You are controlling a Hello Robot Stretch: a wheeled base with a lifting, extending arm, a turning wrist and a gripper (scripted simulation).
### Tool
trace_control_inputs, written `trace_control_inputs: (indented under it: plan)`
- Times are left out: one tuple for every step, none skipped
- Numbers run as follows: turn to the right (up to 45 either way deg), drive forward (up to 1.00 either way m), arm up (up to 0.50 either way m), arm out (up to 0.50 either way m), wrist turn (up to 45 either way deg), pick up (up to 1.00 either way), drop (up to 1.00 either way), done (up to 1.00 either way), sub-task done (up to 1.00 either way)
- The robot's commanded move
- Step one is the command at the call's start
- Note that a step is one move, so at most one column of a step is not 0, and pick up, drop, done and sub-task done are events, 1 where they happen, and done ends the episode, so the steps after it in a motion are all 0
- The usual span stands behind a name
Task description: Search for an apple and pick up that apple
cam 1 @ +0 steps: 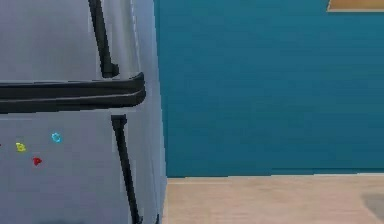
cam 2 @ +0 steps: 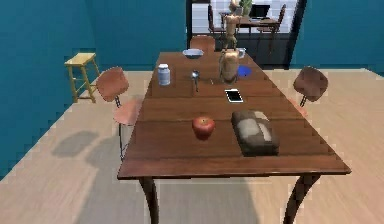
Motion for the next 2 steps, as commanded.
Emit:
trace_control_inputs:
  plan:
    - [0.0, 0.35, 0.0, 0.0, 0.0, 0.0, 0.0, 0.0, 0.0]
    - [45.0, 0.0, 0.0, 0.0, 0.0, 0.0, 0.0, 0.0, 0.0]
